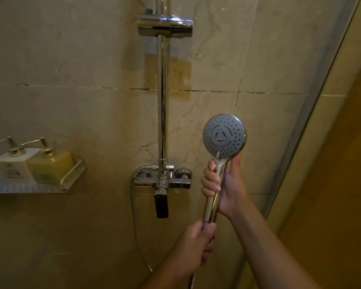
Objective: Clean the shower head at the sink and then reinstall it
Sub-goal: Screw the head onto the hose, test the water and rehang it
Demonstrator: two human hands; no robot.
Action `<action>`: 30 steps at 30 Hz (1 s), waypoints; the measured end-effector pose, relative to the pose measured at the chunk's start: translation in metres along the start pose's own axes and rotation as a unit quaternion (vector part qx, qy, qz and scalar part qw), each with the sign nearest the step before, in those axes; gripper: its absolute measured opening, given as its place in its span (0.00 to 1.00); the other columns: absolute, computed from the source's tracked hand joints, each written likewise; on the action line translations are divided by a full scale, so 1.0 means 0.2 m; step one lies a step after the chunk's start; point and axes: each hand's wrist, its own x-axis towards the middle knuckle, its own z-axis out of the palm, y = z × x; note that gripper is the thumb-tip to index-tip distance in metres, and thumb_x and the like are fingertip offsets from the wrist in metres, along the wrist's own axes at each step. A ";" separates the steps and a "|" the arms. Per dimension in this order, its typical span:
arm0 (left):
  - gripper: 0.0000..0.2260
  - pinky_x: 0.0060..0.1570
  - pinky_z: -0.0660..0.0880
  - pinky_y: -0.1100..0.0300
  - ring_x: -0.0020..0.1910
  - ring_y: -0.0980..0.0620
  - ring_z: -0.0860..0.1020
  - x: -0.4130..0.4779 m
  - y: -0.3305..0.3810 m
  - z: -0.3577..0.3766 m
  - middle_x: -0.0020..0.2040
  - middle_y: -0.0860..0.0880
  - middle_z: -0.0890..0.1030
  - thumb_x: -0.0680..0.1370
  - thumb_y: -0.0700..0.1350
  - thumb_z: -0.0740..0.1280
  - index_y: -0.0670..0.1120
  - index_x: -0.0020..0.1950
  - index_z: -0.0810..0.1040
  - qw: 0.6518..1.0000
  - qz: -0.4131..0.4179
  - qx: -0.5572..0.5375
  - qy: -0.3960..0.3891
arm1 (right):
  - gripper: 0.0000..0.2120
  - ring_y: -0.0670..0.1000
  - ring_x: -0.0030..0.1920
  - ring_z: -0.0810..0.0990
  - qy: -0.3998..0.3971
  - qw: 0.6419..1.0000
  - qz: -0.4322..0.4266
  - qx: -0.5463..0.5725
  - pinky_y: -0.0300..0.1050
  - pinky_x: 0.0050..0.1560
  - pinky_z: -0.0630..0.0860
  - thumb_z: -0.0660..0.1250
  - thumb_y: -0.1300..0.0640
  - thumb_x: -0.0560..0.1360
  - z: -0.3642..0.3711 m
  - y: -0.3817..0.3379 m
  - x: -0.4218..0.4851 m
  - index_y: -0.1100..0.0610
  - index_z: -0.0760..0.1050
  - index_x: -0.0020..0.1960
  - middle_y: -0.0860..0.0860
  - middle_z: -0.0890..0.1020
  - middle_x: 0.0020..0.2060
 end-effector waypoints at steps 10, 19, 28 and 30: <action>0.13 0.39 0.76 0.63 0.38 0.55 0.79 0.01 -0.03 -0.42 0.38 0.52 0.81 0.81 0.57 0.60 0.49 0.48 0.78 0.981 0.010 0.139 -0.137 | 0.32 0.46 0.21 0.65 0.243 0.956 -0.113 -0.115 0.39 0.21 0.64 0.54 0.24 0.67 0.06 0.22 0.00 0.54 0.71 0.36 0.48 0.68 0.23; 0.13 0.44 0.73 0.57 0.48 0.51 0.77 0.24 -0.07 -0.81 0.54 0.47 0.76 0.80 0.52 0.64 0.47 0.60 0.70 0.963 0.043 0.181 0.194 | 0.26 0.50 0.28 0.71 0.402 0.860 -0.098 -0.299 0.45 0.34 0.71 0.55 0.33 0.77 -0.12 0.18 -0.35 0.56 0.72 0.40 0.51 0.73 0.29; 0.21 0.52 0.77 0.48 0.48 0.40 0.82 0.37 -0.13 -0.81 0.46 0.39 0.83 0.82 0.57 0.57 0.42 0.48 0.79 0.965 0.015 0.221 0.137 | 0.24 0.54 0.34 0.76 0.480 0.733 -0.085 -0.474 0.53 0.41 0.75 0.55 0.37 0.81 -0.32 0.06 -0.60 0.58 0.73 0.45 0.54 0.77 0.34; 0.21 0.51 0.77 0.47 0.46 0.41 0.81 0.37 -0.13 -0.81 0.45 0.39 0.82 0.81 0.59 0.56 0.43 0.47 0.78 0.964 0.012 0.227 0.140 | 0.24 0.55 0.35 0.76 0.489 0.709 -0.092 -0.500 0.53 0.41 0.75 0.55 0.38 0.81 -0.33 0.01 -0.64 0.58 0.73 0.44 0.54 0.77 0.34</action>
